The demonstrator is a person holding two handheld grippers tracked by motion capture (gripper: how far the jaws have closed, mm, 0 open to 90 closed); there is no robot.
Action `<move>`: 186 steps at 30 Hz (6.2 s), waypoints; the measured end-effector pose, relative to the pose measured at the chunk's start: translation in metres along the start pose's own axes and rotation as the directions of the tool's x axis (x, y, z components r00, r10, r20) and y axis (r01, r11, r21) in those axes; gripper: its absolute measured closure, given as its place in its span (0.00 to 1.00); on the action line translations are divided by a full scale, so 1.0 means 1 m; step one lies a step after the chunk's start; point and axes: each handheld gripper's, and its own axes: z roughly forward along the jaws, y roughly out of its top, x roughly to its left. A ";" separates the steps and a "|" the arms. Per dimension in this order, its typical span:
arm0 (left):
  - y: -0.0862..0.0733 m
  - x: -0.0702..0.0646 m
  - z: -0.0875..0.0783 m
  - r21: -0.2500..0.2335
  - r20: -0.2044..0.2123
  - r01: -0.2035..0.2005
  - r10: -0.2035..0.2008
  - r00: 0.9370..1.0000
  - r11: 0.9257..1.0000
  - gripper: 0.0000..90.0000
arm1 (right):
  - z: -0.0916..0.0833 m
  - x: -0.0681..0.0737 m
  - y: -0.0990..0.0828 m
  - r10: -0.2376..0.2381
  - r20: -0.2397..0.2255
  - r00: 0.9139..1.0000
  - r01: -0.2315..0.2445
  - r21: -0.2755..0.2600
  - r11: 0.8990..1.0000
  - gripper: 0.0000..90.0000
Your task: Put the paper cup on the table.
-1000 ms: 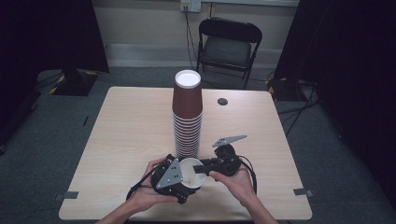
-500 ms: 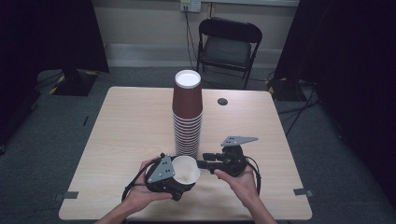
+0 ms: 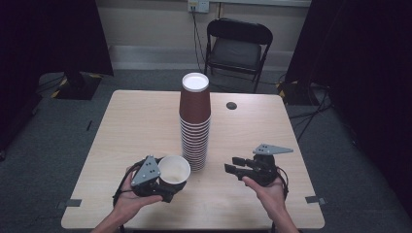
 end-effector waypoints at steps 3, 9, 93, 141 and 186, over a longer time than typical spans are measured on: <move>0.000 0.007 -0.005 -0.011 -0.028 0.032 -0.032 0.999 0.999 0.10 | -0.004 -0.004 -0.004 0.010 0.009 1.000 -0.010 -0.006 1.000 0.56; 0.002 0.023 -0.013 -0.022 -0.108 0.069 -0.071 0.992 0.997 0.09 | -0.017 -0.014 -0.015 0.023 0.086 0.996 -0.023 0.001 1.000 0.53; -0.041 0.145 0.048 0.077 -0.351 0.276 -0.233 0.907 0.958 0.09 | -0.022 -0.032 -0.047 0.075 0.186 0.980 -0.071 -0.030 0.997 0.28; -0.066 0.141 0.035 0.270 -0.327 0.266 -0.172 0.929 0.925 0.17 | -0.024 -0.030 -0.046 0.072 0.192 0.979 -0.065 -0.043 0.997 0.27; -0.040 0.052 -0.034 0.233 -0.264 0.284 -0.221 0.939 0.930 0.22 | -0.024 -0.034 -0.052 0.080 0.211 0.974 -0.074 -0.034 0.997 0.27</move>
